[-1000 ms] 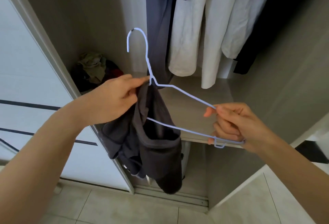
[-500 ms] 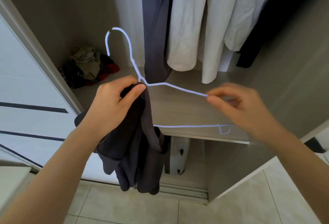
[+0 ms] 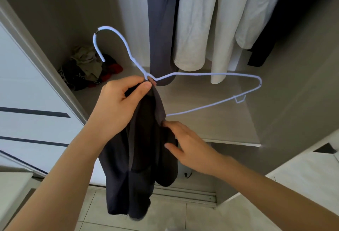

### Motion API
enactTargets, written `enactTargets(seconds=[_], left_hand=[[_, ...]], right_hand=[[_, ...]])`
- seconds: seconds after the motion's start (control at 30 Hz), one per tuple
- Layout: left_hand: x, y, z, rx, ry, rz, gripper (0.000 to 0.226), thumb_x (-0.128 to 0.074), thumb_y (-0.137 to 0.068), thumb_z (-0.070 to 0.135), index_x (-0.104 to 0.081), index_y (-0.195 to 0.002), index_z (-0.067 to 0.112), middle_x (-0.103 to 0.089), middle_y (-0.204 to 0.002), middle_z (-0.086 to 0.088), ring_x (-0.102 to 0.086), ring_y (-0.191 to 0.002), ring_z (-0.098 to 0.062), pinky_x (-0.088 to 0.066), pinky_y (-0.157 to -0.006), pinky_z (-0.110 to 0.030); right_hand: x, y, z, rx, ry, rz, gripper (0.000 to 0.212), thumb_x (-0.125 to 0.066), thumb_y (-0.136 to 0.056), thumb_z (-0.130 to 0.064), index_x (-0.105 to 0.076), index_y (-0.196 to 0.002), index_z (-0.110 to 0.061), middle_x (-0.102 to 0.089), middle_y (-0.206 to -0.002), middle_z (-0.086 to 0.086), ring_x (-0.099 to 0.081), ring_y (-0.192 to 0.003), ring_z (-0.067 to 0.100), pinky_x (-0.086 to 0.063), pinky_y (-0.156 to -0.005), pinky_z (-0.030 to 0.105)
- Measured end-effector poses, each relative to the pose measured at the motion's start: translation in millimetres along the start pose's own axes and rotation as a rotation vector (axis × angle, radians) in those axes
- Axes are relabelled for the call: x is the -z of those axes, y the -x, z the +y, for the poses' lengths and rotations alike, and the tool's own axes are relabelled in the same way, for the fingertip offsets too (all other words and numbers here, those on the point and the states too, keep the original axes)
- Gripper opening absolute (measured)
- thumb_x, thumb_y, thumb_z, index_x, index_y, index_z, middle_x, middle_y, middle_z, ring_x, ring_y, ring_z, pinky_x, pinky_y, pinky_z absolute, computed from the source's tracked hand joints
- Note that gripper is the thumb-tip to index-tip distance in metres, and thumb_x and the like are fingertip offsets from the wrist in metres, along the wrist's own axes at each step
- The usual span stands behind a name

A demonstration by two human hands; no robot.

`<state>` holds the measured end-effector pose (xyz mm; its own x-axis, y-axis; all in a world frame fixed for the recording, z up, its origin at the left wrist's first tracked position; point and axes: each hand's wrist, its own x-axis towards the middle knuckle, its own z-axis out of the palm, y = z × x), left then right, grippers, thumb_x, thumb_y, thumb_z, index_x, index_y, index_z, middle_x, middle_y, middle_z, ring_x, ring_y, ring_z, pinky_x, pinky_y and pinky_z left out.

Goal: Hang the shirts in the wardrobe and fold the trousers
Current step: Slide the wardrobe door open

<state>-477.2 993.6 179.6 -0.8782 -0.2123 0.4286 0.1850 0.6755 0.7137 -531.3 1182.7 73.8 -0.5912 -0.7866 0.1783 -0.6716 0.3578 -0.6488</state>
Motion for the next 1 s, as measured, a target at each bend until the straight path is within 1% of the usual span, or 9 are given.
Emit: enactTargets(seconds=[0.1,0.17,0.23,0.37,0.5,0.57,0.63,0.73,1.0], left_hand=[[5.0,-2.0,0.3,-0.015,0.033,-0.005,0.020,-0.053,-0.100,0.027,-0.073,-0.100,0.027,-0.068,-0.084,-0.011,-0.060,-0.077,-0.034,-0.045,-0.070,-0.043],[7.3,-3.2,-1.6,-0.008,0.037,0.005,0.023,-0.052,-0.101,0.028,-0.073,-0.096,0.019,-0.066,-0.084,-0.013,-0.061,-0.082,-0.030,-0.046,-0.076,-0.042],[8.0,-3.0,-2.5,-0.007,0.034,0.022,0.029,-0.052,-0.101,0.031,-0.068,-0.088,0.012,-0.059,-0.076,-0.013,-0.055,-0.073,-0.027,-0.043,-0.069,-0.037],[8.8,-1.0,-1.1,0.020,0.060,0.054,0.038,-0.054,-0.099,0.028,-0.053,-0.070,0.005,-0.039,-0.057,0.000,-0.035,-0.054,-0.011,-0.030,-0.054,-0.023],[25.5,-2.6,-14.5,0.077,0.194,0.024,0.048,-0.057,-0.095,0.040,-0.056,-0.077,-0.003,-0.042,-0.072,-0.025,-0.039,-0.064,-0.017,-0.031,-0.062,-0.027],[32.5,-1.7,-22.3,0.079,0.174,-0.008,0.050,-0.060,-0.093,0.049,-0.060,-0.076,0.001,-0.047,-0.071,-0.022,-0.041,-0.064,-0.014,-0.031,-0.063,-0.026],[34.6,0.0,-28.2,0.045,0.073,-0.060,0.032,-0.057,-0.089,0.045,-0.064,-0.069,0.021,-0.051,-0.060,-0.001,-0.044,-0.058,-0.004,-0.033,-0.059,-0.016],[36.3,1.7,-33.5,-0.033,-0.067,-0.113,0.017,-0.055,-0.086,0.038,-0.064,-0.073,0.043,-0.066,-0.073,0.008,-0.059,-0.069,-0.011,-0.041,-0.062,-0.011],[41.3,-2.9,-58.0,-0.208,-0.297,-0.186,0.027,-0.050,-0.093,0.052,-0.070,-0.090,0.034,-0.066,-0.079,0.014,-0.062,-0.068,-0.014,-0.049,-0.065,-0.032]], right_hand=[[-3.2,-12.0,3.6,-0.061,-0.238,0.035,0.060,-0.065,-0.091,-0.022,-0.035,-0.142,-0.027,-0.043,-0.129,-0.004,-0.045,-0.121,0.009,-0.039,-0.107,0.028],[-2.1,-15.9,6.3,-0.003,-0.201,0.056,0.039,-0.066,-0.089,-0.024,-0.051,-0.126,-0.024,-0.040,-0.121,-0.002,-0.042,-0.119,0.016,-0.039,-0.106,0.032],[0.1,-17.3,8.8,0.108,-0.141,0.068,0.019,-0.066,-0.088,-0.025,-0.059,-0.102,-0.014,-0.044,-0.115,0.000,-0.041,-0.115,0.020,-0.038,-0.102,0.030],[5.5,-14.8,19.0,0.202,-0.134,-0.192,0.034,-0.064,-0.088,-0.042,-0.066,-0.092,-0.008,-0.061,-0.102,0.003,-0.049,-0.109,0.016,-0.038,-0.100,0.031],[11.6,-2.9,53.8,0.092,0.395,-0.432,0.045,-0.052,-0.087,-0.064,-0.065,-0.100,-0.023,-0.058,-0.105,-0.004,-0.040,-0.117,0.012,-0.027,-0.099,0.040],[24.2,2.7,62.6,0.063,0.610,-0.415,0.044,-0.045,-0.088,-0.065,-0.062,-0.109,-0.030,-0.054,-0.108,-0.011,-0.033,-0.120,0.015,-0.025,-0.092,0.040],[41.3,3.9,66.3,0.053,0.723,-0.339,0.050,-0.032,-0.088,-0.065,-0.061,-0.112,-0.033,-0.051,-0.114,-0.010,-0.034,-0.120,0.020,-0.023,-0.085,0.039],[66.7,3.4,65.2,0.022,0.809,-0.301,0.054,-0.021,-0.090,-0.064,-0.060,-0.110,-0.032,-0.050,-0.114,-0.009,-0.044,-0.110,0.019,-0.031,-0.085,0.038],[106.3,13.4,75.3,0.033,0.586,-0.168,0.050,-0.027,-0.093,-0.060,-0.063,-0.088,-0.025,-0.058,-0.095,-0.015,-0.058,-0.088,0.014,-0.051,-0.076,0.037]])
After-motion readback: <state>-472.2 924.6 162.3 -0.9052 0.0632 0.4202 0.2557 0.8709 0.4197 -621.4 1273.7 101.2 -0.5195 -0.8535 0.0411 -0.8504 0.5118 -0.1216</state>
